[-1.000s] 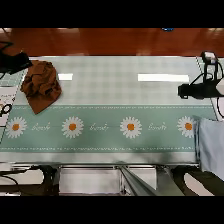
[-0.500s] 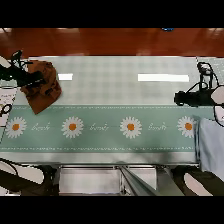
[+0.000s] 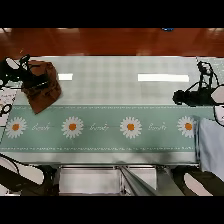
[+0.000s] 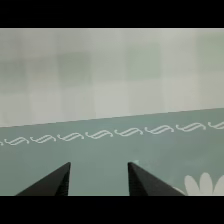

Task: Fold the shirts.

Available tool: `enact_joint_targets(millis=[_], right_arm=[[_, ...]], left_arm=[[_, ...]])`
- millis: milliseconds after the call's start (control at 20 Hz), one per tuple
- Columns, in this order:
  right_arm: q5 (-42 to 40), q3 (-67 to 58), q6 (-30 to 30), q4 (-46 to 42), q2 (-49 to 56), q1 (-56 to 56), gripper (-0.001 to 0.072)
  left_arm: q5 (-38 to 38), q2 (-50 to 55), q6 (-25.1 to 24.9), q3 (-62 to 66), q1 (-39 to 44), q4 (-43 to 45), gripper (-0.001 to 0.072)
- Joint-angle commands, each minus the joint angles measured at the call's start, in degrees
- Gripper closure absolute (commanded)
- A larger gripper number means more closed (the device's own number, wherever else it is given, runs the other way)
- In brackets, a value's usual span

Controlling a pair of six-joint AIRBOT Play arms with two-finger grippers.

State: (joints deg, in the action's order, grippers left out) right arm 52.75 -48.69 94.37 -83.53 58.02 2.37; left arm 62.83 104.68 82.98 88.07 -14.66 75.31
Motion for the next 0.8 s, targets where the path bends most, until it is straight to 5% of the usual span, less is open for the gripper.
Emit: enact_joint_targets(millis=[0, 300, 750], right_arm=[[1.1, -2.6, -0.5, 2.2, -0.2, 0.0, 0.0293], [8.1, -12.1, -9.0, 17.7, -4.7, 0.0, 0.0294], [10.8, -12.9, -4.2, 11.4, -26.2, -0.4, 0.0295]], left_arm=[[4.5, -2.7, -0.6, 2.5, 0.2, -0.7, 0.0684], [-1.8, -21.5, -7.4, 2.8, 0.1, -12.8, 0.0684], [-6.5, -43.5, -9.7, 11.3, 7.0, -18.9, 0.0685]])
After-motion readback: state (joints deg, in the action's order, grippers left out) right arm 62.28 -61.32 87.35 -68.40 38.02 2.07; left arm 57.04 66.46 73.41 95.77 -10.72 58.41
